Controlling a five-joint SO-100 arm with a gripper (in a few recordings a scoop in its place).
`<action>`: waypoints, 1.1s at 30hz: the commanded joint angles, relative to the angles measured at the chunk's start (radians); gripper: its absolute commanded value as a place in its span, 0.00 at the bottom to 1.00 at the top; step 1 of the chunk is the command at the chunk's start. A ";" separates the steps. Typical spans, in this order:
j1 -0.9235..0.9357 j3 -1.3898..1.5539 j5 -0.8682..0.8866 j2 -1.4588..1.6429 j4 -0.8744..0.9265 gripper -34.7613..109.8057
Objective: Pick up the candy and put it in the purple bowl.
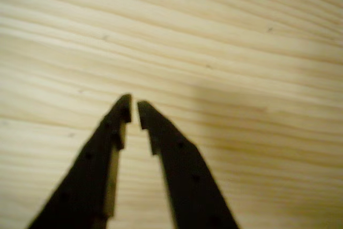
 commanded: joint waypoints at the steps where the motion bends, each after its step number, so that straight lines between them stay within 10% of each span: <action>1: 0.008 0.005 0.021 0.017 0.011 0.24; 33: 0.028 0.005 0.044 0.017 0.012 0.24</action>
